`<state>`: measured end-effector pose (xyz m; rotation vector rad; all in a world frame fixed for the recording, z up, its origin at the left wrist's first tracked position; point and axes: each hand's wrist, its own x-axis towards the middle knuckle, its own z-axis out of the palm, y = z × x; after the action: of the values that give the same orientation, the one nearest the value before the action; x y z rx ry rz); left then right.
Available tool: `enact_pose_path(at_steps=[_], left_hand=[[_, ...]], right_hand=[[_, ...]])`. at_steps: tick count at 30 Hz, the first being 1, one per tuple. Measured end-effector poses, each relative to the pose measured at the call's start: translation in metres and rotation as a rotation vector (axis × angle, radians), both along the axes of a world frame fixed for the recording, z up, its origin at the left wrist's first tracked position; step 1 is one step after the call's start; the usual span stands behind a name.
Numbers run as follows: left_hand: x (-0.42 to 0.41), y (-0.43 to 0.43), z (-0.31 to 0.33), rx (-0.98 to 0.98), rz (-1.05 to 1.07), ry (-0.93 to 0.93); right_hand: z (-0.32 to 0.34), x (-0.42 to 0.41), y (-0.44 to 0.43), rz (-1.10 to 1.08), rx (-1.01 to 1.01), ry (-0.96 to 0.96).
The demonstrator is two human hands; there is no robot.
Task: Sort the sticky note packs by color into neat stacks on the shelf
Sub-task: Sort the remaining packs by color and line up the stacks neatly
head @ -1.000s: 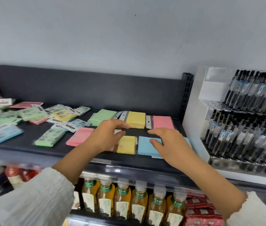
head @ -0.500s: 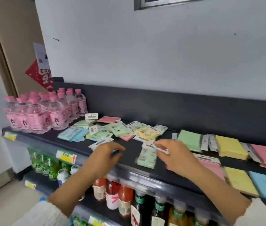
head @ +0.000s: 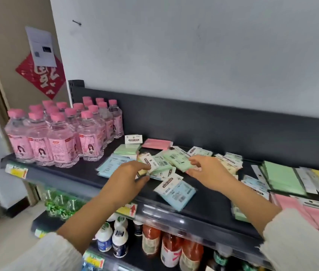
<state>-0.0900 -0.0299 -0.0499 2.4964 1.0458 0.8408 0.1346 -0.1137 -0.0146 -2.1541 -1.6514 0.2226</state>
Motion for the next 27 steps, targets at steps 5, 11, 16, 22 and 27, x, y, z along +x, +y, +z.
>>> enact_pose_path(at_steps=[5,11,16,22,27], left_hand=[[0.015,0.03,0.001,0.04,-0.059,0.041],[0.036,0.064,0.006,-0.026,-0.159,0.383],[0.043,0.084,0.02,-0.133,-0.228,0.498],[0.042,0.097,0.04,-0.01,-0.267,0.18],[0.036,0.123,0.048,-0.115,-0.215,-0.227]], right_hand=[[-0.005,0.009,0.038,0.0,-0.182,-0.073],[-0.008,0.017,0.07,0.032,-0.315,-0.405],[0.013,0.033,0.084,0.011,-0.131,-0.318],[0.052,0.04,0.088,-0.047,0.238,0.069],[0.061,-0.002,0.1,0.121,0.215,0.149]])
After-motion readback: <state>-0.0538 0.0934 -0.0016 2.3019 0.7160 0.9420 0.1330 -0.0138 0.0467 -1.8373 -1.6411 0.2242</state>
